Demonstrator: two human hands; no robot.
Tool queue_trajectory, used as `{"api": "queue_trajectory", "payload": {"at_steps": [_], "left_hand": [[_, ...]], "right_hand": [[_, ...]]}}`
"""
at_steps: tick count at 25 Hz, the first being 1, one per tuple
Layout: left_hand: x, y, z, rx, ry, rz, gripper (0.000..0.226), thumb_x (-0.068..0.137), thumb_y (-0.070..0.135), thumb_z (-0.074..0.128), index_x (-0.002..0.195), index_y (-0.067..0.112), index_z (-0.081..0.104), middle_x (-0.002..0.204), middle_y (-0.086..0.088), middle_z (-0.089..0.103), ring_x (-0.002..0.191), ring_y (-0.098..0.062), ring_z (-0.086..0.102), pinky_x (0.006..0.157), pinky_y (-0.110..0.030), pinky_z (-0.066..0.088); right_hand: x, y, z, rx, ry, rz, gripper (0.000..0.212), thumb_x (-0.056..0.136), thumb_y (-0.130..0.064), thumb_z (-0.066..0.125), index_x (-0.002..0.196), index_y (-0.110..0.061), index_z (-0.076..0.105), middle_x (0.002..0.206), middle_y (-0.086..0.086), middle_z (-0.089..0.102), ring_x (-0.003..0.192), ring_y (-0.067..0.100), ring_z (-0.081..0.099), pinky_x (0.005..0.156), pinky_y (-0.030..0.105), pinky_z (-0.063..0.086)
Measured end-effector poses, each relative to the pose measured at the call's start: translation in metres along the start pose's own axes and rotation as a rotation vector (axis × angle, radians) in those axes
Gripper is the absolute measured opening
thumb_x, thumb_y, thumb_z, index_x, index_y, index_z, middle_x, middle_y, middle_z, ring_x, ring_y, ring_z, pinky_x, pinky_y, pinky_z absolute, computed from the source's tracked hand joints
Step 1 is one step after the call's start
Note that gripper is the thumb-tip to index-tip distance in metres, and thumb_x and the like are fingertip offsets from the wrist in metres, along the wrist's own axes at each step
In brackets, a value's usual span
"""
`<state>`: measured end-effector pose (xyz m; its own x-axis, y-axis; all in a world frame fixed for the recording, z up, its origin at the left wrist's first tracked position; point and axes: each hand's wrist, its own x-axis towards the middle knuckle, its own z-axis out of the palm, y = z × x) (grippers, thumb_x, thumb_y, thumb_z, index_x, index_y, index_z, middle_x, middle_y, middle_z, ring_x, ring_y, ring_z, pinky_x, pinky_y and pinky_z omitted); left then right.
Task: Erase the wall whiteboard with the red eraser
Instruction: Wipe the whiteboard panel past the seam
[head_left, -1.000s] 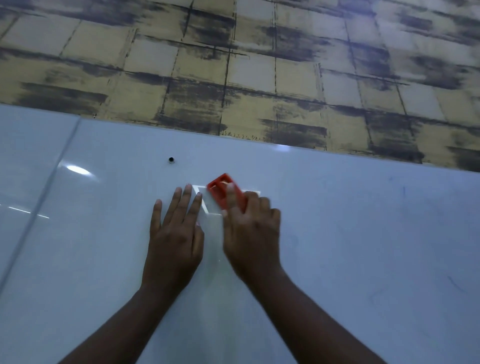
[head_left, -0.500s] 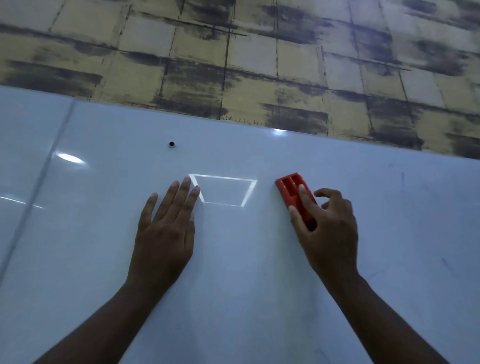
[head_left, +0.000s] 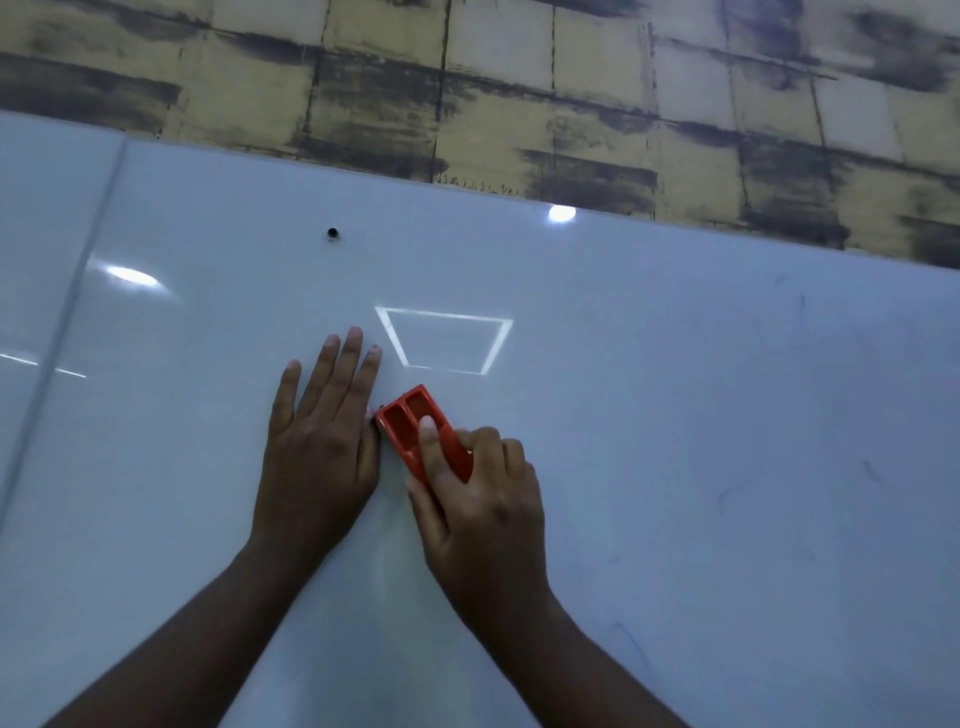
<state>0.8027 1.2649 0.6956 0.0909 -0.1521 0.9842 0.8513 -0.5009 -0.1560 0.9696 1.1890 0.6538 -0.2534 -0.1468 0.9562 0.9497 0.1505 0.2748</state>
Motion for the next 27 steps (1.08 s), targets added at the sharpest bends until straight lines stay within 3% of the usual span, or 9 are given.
{"api": "queue_trajectory", "payload": {"at_steps": [4,10,17,23,27], "left_hand": [[-0.013,0.006,-0.006,0.012,0.035,-0.004,0.057,0.108,0.02,0.036,0.163,0.006,0.036,0.172,-0.011,0.029,0.162,-0.026,0.024,0.13,-0.057,0.021],[-0.026,0.012,-0.008,0.011,0.034,-0.027,0.058,0.107,0.019,0.039,0.163,0.006,0.036,0.173,-0.011,0.029,0.162,-0.026,0.024,0.13,-0.057,0.02],[-0.045,0.027,-0.01,0.041,0.003,-0.069,0.063,0.106,0.021,0.042,0.165,0.005,0.03,0.175,-0.013,0.022,0.163,-0.029,0.02,0.131,-0.059,0.017],[-0.064,0.032,-0.01,0.012,-0.023,-0.069,0.06,0.108,0.02,0.039,0.165,0.005,0.028,0.175,-0.014,0.02,0.164,-0.03,0.015,0.131,-0.058,0.017],[-0.079,0.032,-0.013,0.004,-0.048,-0.057,0.06,0.109,0.021,0.04,0.165,0.004,0.029,0.175,-0.014,0.02,0.164,-0.03,0.015,0.132,-0.056,0.017]], "right_hand": [[0.011,0.034,-0.014,-0.021,-0.003,-0.017,0.047,0.099,-0.038,0.062,0.142,-0.017,0.062,0.103,0.011,0.062,0.083,0.029,0.057,0.064,0.043,0.052],[0.01,0.119,-0.053,-0.016,0.074,0.379,0.048,0.091,-0.036,0.077,0.138,-0.03,0.066,0.105,-0.001,0.058,0.09,0.021,0.058,0.069,0.042,0.058],[-0.013,0.101,-0.053,0.001,0.063,0.521,0.067,0.09,-0.033,0.078,0.151,-0.019,0.052,0.104,0.005,0.06,0.09,0.025,0.056,0.077,0.04,0.054],[-0.053,0.01,-0.029,0.061,-0.027,0.312,0.057,0.091,-0.039,0.069,0.141,-0.014,0.06,0.108,0.003,0.061,0.091,0.026,0.054,0.075,0.042,0.051],[-0.077,-0.003,-0.032,0.067,-0.113,0.167,0.058,0.093,-0.044,0.067,0.143,-0.015,0.058,0.117,-0.001,0.063,0.093,0.02,0.058,0.073,0.038,0.053]]}}
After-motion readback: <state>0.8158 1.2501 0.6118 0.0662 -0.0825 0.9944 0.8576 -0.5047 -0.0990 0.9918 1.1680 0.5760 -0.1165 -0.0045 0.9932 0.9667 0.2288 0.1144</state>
